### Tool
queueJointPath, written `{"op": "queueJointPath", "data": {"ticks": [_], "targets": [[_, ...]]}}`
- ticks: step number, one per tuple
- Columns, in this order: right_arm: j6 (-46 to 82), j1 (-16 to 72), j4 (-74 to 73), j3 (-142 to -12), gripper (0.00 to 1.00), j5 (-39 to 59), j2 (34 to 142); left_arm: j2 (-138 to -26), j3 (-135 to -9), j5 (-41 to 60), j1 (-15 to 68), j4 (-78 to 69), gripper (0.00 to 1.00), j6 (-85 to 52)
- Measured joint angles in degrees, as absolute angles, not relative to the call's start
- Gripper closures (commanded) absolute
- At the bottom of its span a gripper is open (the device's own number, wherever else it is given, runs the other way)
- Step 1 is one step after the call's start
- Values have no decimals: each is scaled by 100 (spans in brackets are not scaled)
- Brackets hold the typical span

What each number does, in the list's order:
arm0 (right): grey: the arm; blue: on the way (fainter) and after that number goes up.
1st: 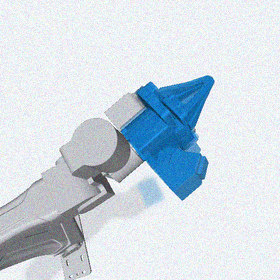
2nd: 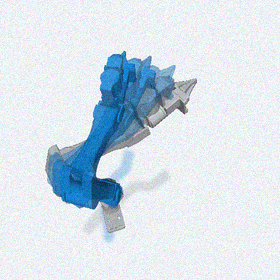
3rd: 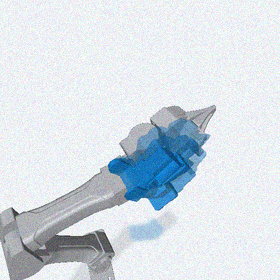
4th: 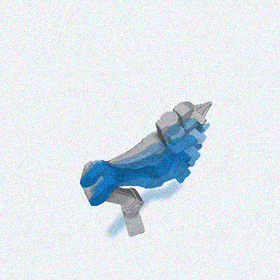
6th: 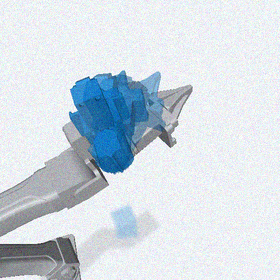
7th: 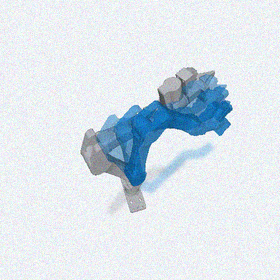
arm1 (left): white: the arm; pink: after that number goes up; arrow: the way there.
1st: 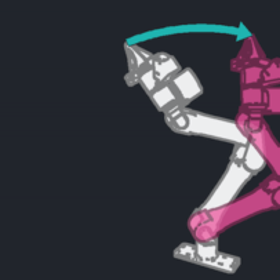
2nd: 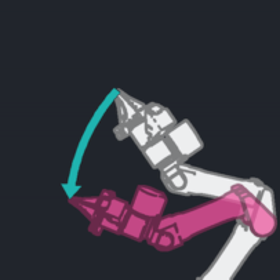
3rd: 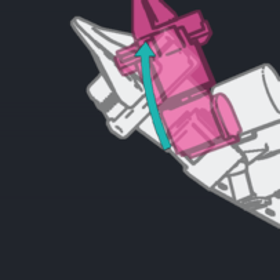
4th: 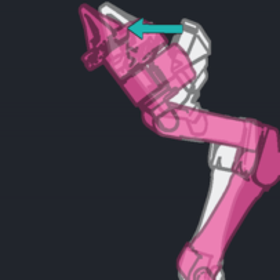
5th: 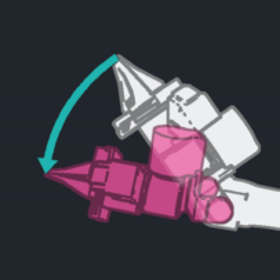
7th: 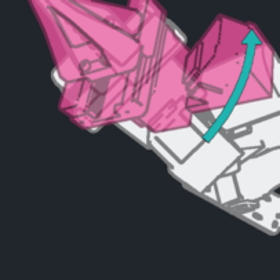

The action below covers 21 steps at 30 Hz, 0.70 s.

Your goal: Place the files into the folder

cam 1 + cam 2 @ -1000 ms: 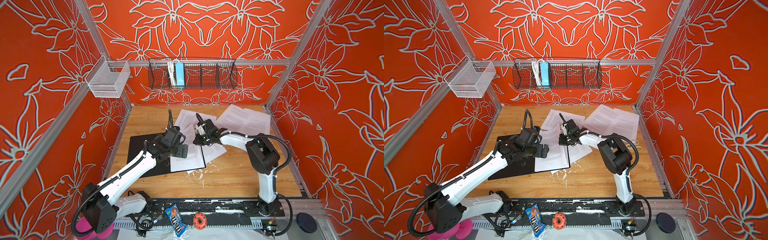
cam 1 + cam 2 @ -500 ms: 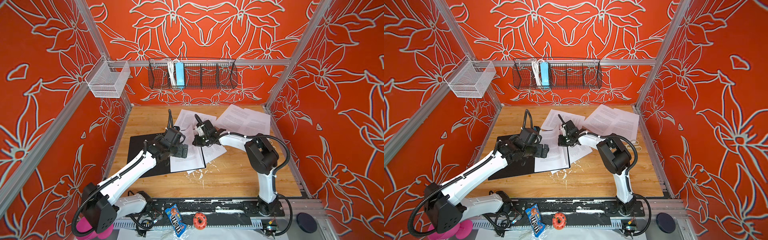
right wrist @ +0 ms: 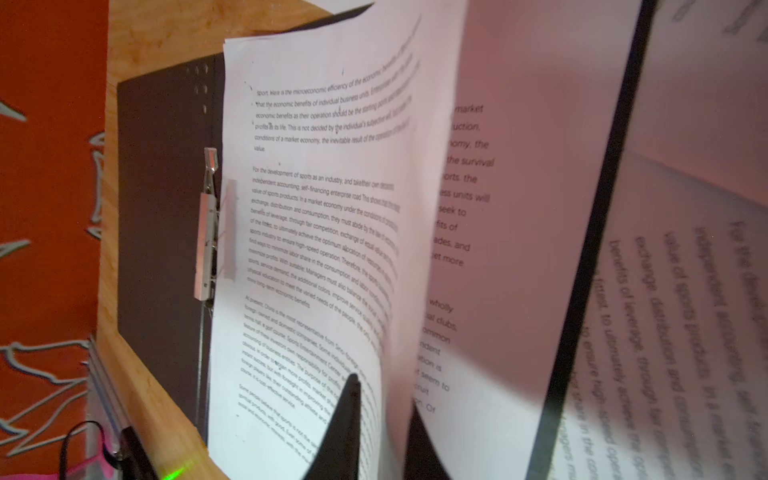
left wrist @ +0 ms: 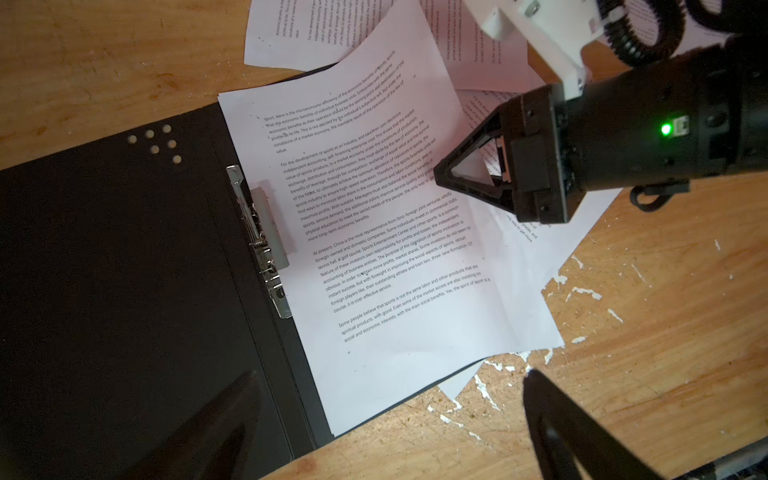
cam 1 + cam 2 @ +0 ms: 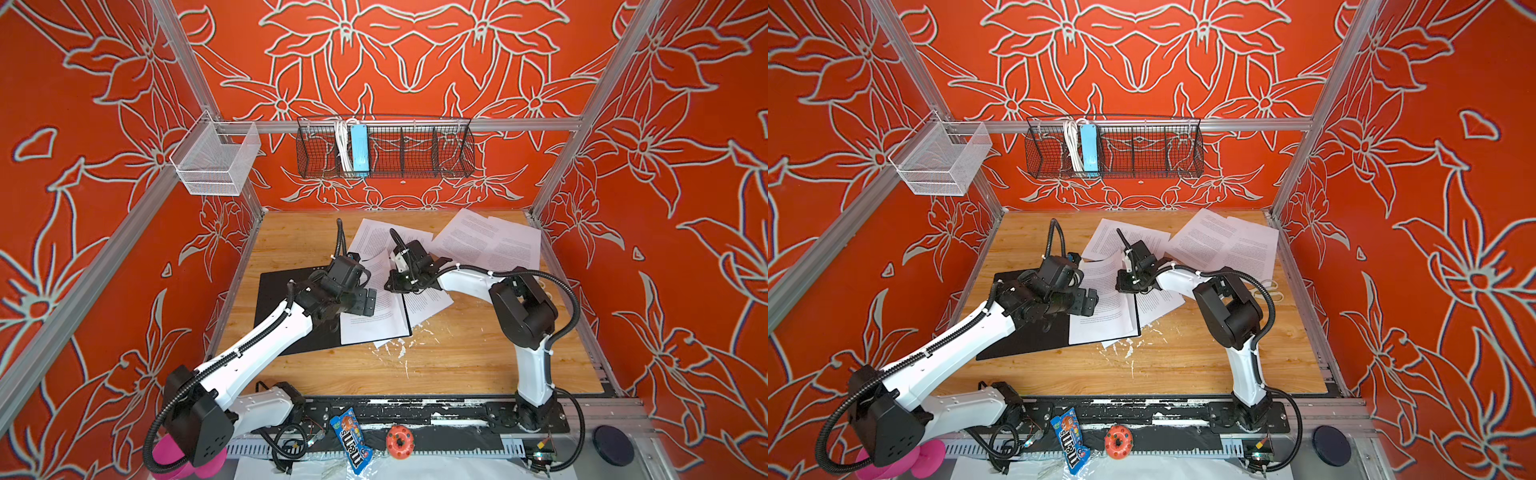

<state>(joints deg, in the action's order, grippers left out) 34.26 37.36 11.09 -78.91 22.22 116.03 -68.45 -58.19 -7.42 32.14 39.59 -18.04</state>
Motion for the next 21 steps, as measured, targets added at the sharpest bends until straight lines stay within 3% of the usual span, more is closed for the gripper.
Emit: {"op": "queueJointPath", "data": {"ticks": [13, 16, 21], "targets": [[3140, 3800, 2174, -8053, 10, 1125, 11365, -6845, -5819, -670, 3181, 3959, 2, -1804], [2954, 3771, 2458, -8053, 7, 679, 11072, -6845, -5819, -659, 3177, 3957, 2, -1804], [2943, 3249, 2263, -7902, 14, 834, 10726, -6845, -5819, -613, 3155, 3957, 2, -1804]]}}
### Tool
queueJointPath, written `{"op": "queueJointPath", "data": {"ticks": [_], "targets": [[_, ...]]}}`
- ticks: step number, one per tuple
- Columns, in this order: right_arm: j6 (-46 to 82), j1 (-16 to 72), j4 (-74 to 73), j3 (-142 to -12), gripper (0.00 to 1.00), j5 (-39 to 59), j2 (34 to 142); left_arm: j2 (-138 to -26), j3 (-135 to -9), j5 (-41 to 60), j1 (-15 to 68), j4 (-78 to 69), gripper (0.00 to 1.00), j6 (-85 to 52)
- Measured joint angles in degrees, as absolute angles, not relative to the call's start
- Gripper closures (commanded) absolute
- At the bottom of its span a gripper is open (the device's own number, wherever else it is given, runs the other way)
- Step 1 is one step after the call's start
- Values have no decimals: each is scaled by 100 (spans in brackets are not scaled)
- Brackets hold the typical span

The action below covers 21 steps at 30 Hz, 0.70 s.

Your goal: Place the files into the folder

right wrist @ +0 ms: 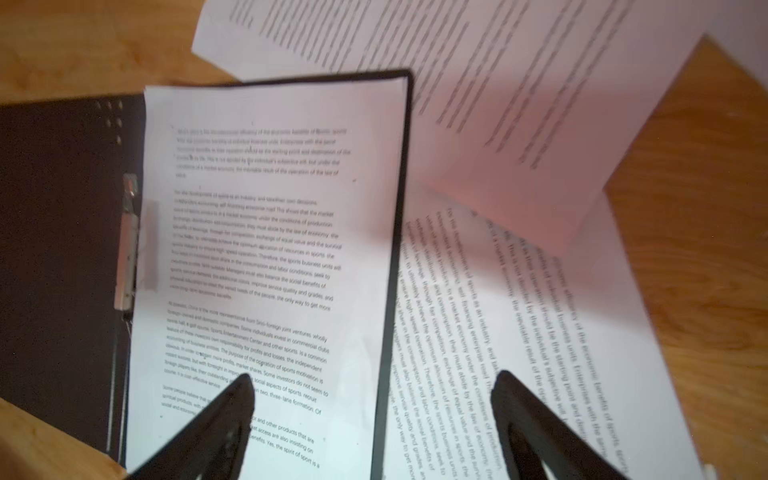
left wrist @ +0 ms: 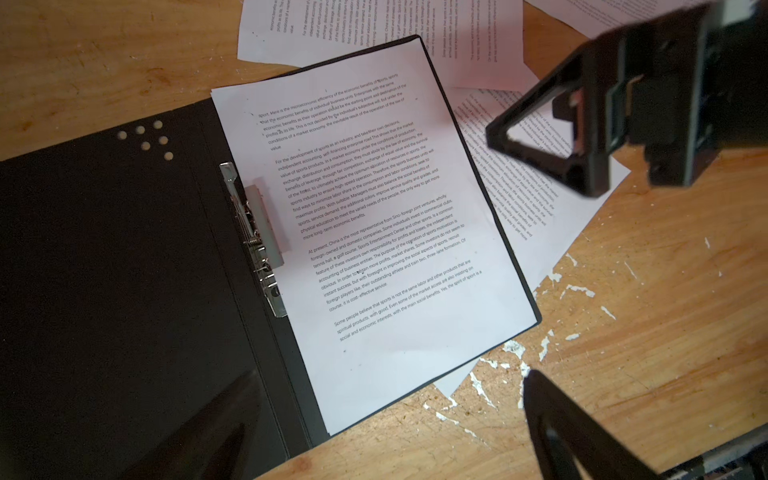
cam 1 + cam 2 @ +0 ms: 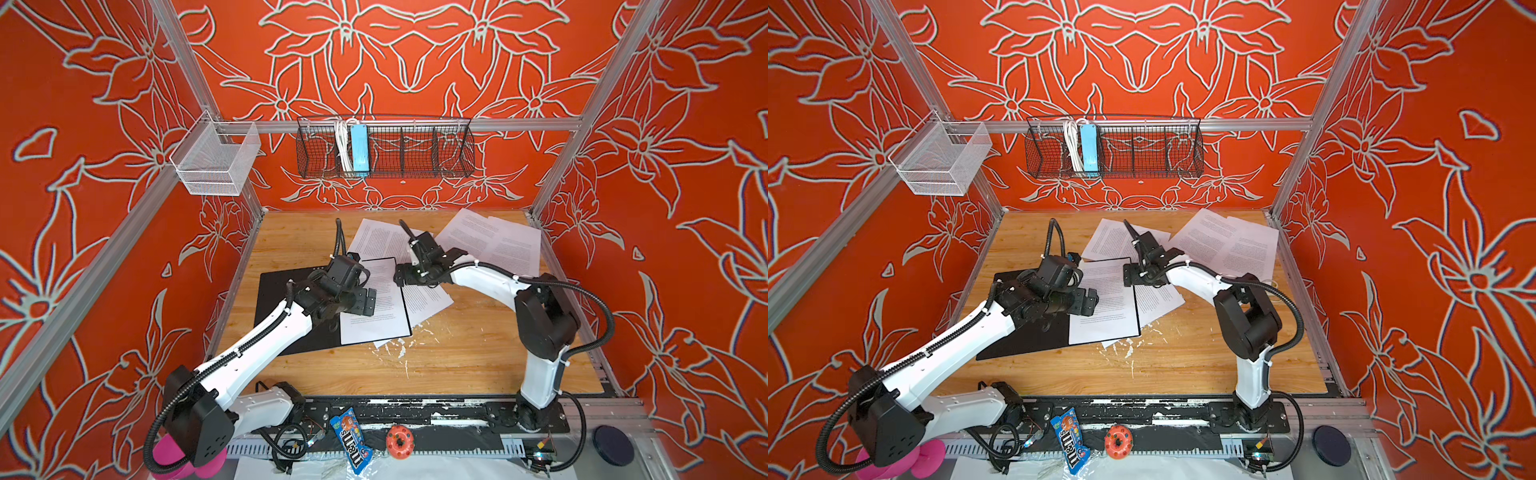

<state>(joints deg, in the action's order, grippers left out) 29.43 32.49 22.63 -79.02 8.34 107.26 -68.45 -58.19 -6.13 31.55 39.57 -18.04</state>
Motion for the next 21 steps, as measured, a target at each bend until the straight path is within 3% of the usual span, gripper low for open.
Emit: {"op": "queueJointPath", "data": {"ticks": [8, 21], "targets": [[3450, 2060, 1424, -7614, 20, 1706, 11010, -6842, -5819, -596, 3148, 3955, 2, -1804], [4147, 1955, 683, -7933, 23, 2344, 11854, -6827, -5819, -517, 3148, 3953, 2, -1804]]}}
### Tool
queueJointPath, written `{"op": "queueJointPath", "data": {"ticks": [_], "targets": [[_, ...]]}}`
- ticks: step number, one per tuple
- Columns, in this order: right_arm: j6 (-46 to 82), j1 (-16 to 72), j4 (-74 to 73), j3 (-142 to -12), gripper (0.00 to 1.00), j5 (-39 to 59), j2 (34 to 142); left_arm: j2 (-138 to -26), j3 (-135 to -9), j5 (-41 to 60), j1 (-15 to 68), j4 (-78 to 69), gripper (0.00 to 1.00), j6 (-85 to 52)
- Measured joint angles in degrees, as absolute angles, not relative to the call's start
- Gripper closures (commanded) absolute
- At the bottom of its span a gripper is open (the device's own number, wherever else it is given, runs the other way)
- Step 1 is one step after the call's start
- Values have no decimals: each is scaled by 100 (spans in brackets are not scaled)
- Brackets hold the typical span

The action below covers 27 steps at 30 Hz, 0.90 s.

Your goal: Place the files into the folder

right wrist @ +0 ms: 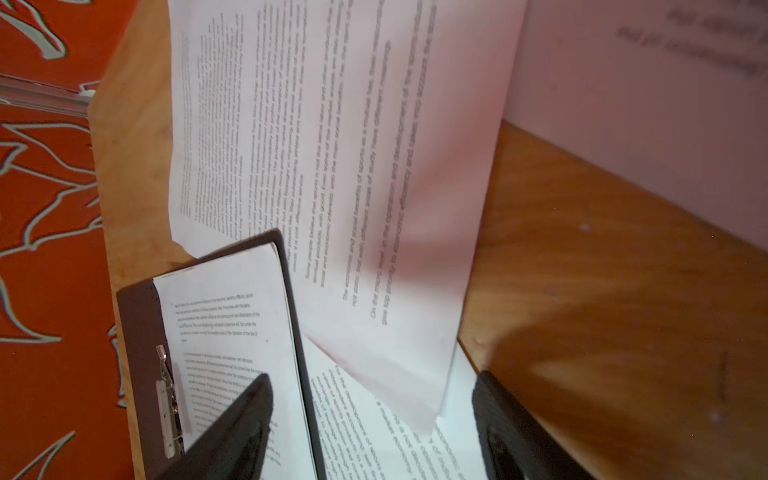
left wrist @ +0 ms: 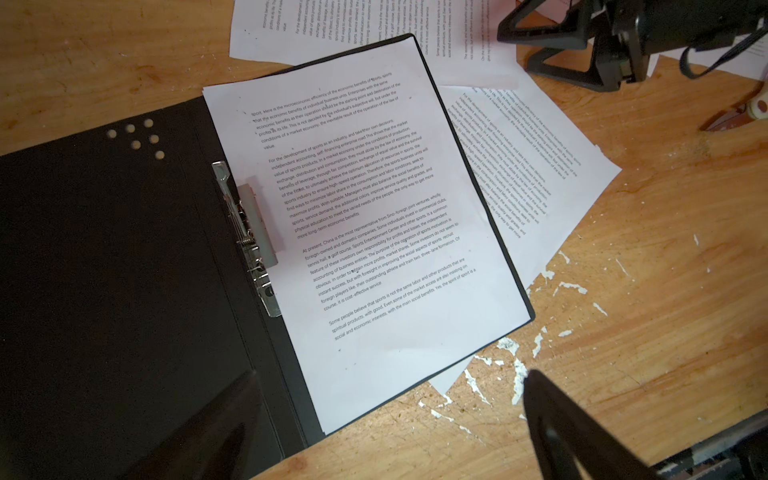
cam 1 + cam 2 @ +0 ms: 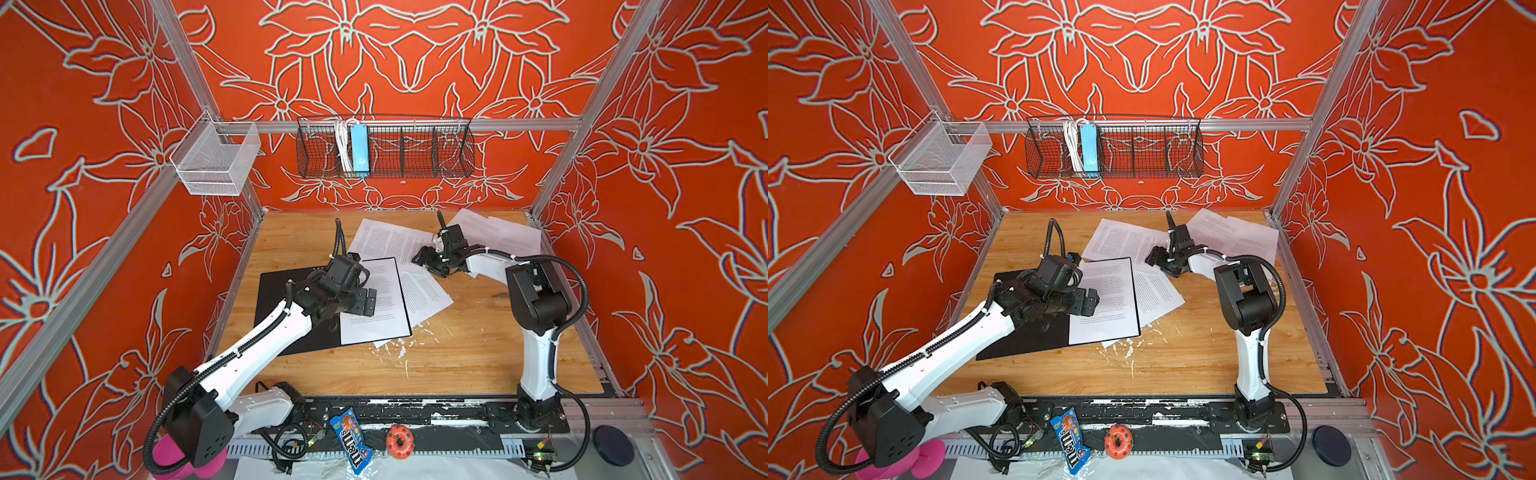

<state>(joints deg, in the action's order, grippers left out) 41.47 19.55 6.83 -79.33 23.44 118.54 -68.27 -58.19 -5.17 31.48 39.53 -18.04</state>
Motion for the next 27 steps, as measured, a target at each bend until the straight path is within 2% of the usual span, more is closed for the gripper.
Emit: {"op": "queueJointPath", "data": {"ticks": [14, 27], "targets": [[4399, 1916, -314, -8084, 23, 2615, 12302, -6766, -5819, -497, 3148, 3946, 2, -1804], [4591, 1905, -1949, -7618, 31, 3350, 12307, -6744, -5819, -478, 3148, 3938, 2, -1804]]}}
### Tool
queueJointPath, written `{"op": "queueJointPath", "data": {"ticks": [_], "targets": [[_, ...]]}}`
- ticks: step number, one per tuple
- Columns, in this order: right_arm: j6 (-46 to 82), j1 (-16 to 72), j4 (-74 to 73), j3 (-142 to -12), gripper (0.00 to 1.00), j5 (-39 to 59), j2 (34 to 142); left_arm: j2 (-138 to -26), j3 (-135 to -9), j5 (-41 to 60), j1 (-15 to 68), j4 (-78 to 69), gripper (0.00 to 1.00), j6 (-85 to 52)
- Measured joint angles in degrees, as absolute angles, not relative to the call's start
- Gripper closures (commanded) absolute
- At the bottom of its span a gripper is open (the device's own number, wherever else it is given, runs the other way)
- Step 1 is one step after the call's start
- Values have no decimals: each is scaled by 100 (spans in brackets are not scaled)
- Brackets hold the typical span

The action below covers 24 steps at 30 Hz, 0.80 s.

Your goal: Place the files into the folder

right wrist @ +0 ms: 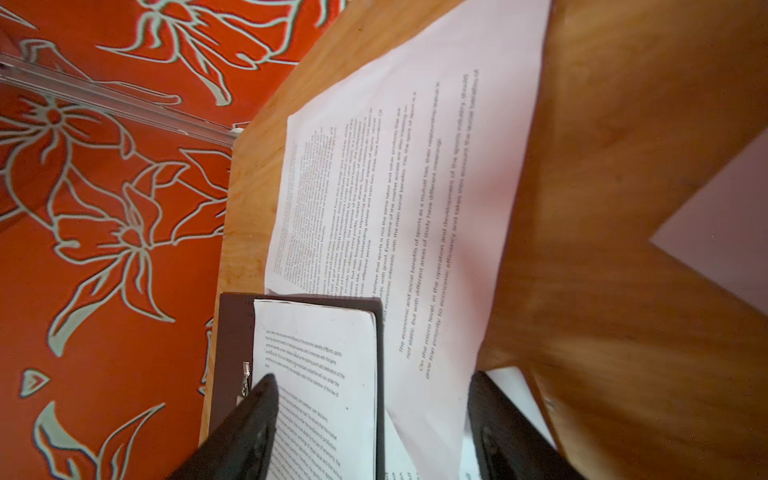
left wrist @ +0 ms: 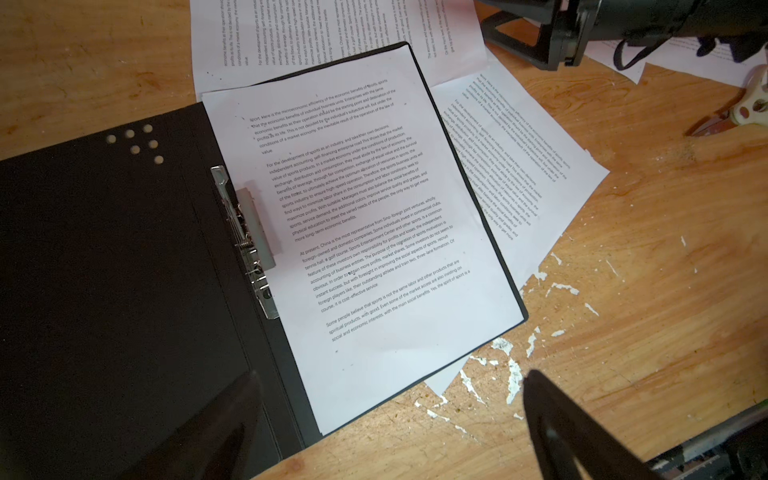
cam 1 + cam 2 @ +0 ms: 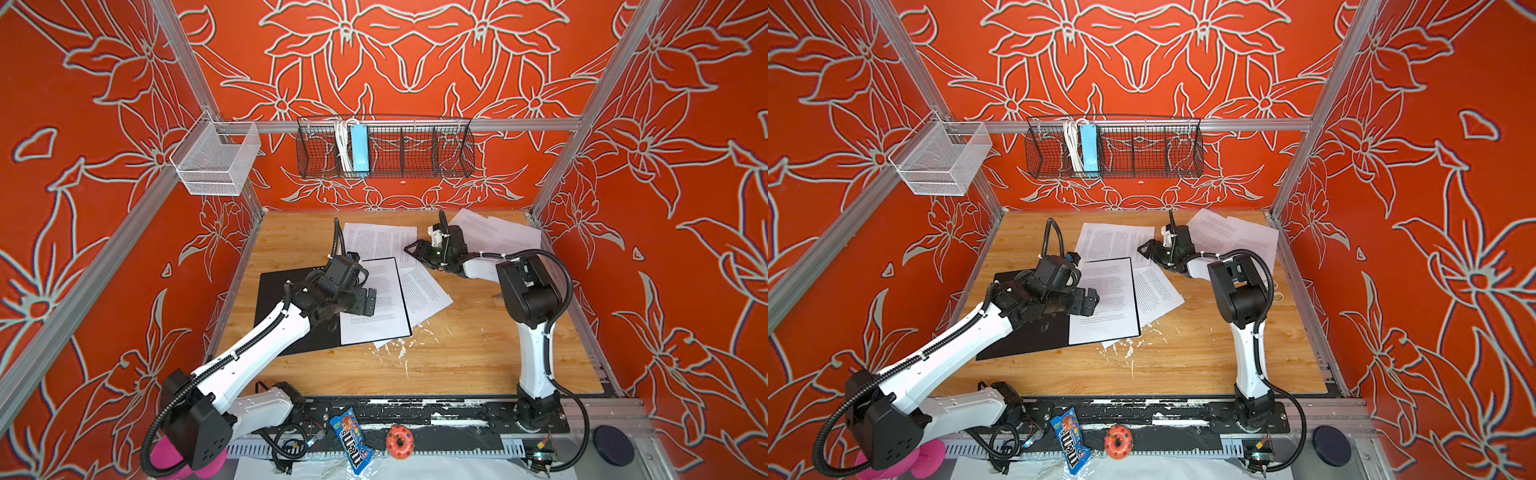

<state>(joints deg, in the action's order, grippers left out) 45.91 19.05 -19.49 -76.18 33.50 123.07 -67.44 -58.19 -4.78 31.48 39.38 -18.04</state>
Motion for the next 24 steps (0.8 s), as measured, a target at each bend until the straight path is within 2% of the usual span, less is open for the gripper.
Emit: {"op": "queueJointPath", "data": {"ticks": [6, 14, 24], "targets": [[4630, 1907, -2130, -7618, 33, 3459, 12309, -6744, -5819, -478, 3148, 3935, 2, -1804], [4617, 1907, -1435, -7905, 38, 3127, 12444, -6724, -5819, -478, 3148, 3935, 2, -1804], [4696, 1914, -1149, -8149, 53, 3000, 12717, -6676, -5819, -475, 3148, 3933, 2, -1804]]}}
